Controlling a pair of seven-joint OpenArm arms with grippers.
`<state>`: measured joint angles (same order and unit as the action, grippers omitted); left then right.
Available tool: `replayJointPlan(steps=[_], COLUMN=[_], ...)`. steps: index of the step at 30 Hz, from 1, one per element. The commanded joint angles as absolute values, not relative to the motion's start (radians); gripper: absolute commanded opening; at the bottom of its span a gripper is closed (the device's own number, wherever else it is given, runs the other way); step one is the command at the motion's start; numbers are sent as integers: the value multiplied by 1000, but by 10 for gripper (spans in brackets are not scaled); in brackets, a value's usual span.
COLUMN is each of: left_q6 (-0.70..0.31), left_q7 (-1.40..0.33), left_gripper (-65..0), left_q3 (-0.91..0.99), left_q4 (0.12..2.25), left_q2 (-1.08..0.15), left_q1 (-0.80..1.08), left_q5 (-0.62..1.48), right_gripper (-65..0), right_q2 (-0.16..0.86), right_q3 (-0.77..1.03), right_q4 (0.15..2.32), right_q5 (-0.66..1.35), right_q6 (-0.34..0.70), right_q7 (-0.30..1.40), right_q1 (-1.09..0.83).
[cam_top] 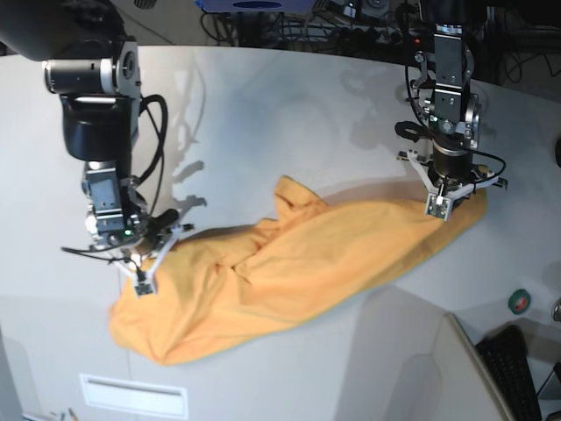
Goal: Layout the t-shirt on the table in an organized manner, then fold the t-shirt properly
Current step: 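Release with the right gripper and regrasp the t-shirt at another edge, then drag the t-shirt with both grippers toward the back of the table, spreading it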
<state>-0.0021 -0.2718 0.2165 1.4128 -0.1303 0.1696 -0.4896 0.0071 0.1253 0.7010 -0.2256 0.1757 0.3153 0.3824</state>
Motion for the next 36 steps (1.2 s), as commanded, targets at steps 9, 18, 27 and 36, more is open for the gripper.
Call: replayJointPlan(steps=[9, 18, 27, 36], left_q6=[10, 10, 10, 7], left_q7=[-251, -251, -252, -254], left_gripper=[-650, -650, -650, -650], left_q3=[188, 131, 137, 249], left_q4=[1452, 1446, 1455, 1454], left_q2=[-116, -108, -117, -117], left_q1=[156, 157, 145, 124], left_q5=[-499, -499, -499, -501], right_gripper=[-650, -650, -650, -644], right_q2=[114, 116, -22, -127], right_q3=[134, 136, -56, -111], right_q4=[754, 1102, 1583, 1438], right_q5=[-240, -240, -237, -162], right_q6=[159, 156, 180, 180], right_q7=[340, 542, 684, 653], right_q1=[372, 320, -4, -15])
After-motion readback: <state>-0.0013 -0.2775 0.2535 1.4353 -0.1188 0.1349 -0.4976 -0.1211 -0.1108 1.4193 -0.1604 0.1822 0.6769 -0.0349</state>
